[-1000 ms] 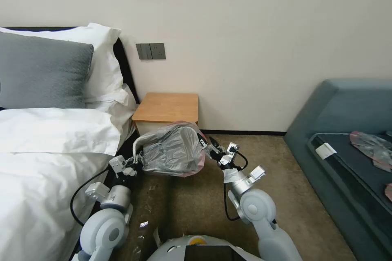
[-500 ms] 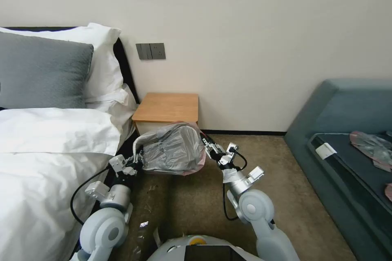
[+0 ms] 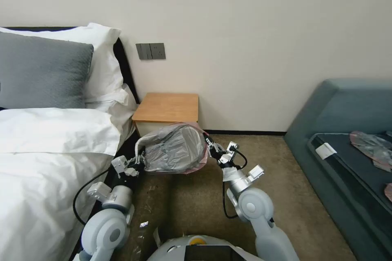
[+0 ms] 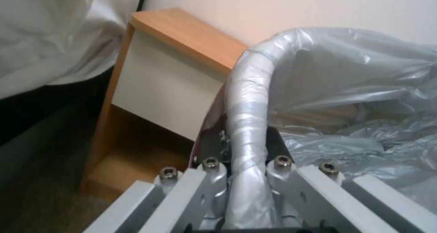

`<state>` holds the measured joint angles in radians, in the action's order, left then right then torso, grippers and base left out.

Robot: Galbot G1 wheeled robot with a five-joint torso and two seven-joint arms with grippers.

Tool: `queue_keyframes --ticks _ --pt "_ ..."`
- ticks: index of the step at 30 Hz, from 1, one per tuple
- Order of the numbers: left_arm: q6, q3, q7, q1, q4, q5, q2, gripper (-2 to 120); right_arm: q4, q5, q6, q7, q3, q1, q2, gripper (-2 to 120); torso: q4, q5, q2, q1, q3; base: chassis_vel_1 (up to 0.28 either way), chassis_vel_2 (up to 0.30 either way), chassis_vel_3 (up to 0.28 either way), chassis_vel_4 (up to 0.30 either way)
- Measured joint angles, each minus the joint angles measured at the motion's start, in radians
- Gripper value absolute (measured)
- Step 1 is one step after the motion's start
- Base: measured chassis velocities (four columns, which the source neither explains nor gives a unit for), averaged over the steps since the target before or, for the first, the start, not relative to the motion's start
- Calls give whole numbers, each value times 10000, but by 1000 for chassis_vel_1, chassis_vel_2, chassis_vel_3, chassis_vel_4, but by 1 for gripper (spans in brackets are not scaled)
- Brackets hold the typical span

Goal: Pick up the garbage bag from the table and place it over the trash can.

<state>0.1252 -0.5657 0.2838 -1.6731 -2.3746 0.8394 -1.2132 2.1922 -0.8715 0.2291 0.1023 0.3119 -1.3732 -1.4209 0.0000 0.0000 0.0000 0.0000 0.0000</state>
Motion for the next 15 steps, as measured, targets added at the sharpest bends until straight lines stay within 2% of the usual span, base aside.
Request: queue_keyframes --ticks 4,15 --pt "6 30 -40 -86 -84 -32 -79 3 -228 -98 3 -291 89 140 153 0 1 0 0 0 0 0 0 0 0" --pt "108 -25 -127 -60 -271 382 -133 3 -676 72 30 -210 250 172 555 0 0 0 0 0 0 0 0 0 0"
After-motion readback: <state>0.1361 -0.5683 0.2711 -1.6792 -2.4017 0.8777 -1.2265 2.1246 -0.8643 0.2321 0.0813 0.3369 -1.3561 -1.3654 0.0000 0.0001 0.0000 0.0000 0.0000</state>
